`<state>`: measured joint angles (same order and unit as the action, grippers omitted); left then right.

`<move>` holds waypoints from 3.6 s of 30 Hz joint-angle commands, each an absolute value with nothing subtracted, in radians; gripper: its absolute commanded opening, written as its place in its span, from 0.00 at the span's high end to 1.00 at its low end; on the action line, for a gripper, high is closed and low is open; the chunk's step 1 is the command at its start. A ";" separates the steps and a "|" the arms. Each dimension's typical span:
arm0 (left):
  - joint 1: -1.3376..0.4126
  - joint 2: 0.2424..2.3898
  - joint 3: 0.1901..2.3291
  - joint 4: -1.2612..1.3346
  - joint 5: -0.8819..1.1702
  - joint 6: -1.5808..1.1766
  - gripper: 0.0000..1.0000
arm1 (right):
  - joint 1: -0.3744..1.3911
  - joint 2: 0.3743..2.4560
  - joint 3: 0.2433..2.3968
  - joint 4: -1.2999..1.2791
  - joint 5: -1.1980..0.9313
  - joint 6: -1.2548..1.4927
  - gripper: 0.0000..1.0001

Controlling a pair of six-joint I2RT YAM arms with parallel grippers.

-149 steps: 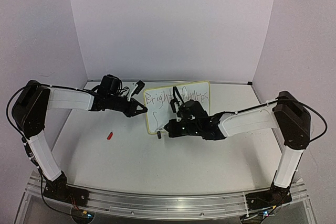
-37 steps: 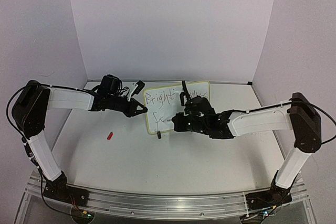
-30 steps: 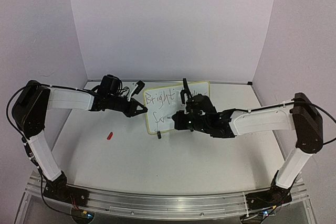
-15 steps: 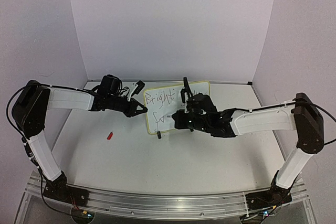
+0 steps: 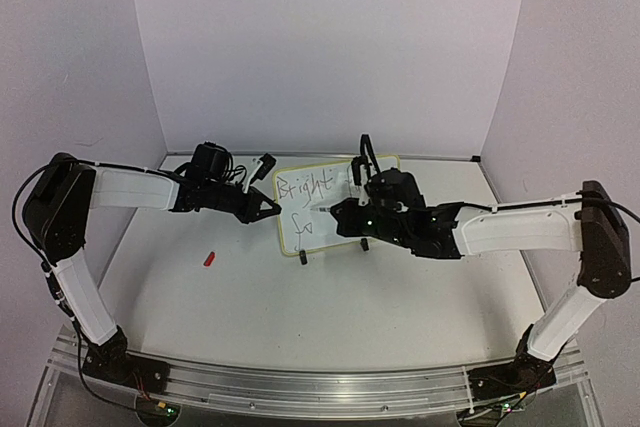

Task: Write a sentence on the whiteboard

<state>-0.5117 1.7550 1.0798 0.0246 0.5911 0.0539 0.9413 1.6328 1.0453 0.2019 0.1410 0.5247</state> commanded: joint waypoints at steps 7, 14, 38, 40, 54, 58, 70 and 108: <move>-0.504 1.766 1.111 -0.036 0.507 0.091 1.00 | 0.937 1.674 1.064 0.211 0.162 0.528 1.00; -0.503 1.768 1.113 -0.037 0.507 0.092 1.00 | 0.937 1.701 1.086 0.192 0.187 0.522 1.00; -0.503 1.769 1.113 -0.031 0.508 0.087 1.00 | 0.936 1.739 1.068 0.144 0.195 0.548 1.00; -0.504 1.769 1.113 -0.032 0.510 0.089 1.00 | 0.937 1.746 1.067 0.144 0.185 0.551 1.00; -0.503 1.761 1.111 -0.036 0.508 0.089 1.00 | 0.936 1.759 1.081 0.127 0.176 0.556 1.00; -0.503 1.761 1.111 -0.034 0.508 0.088 1.00 | 0.936 1.746 1.081 0.150 0.170 0.557 1.00; -0.504 1.758 1.108 -0.028 0.508 0.085 1.00 | 0.936 1.678 1.055 0.201 0.200 0.562 1.00; -0.504 1.742 1.106 -0.043 0.504 0.090 1.00 | 0.902 1.529 0.931 0.175 0.204 0.570 1.00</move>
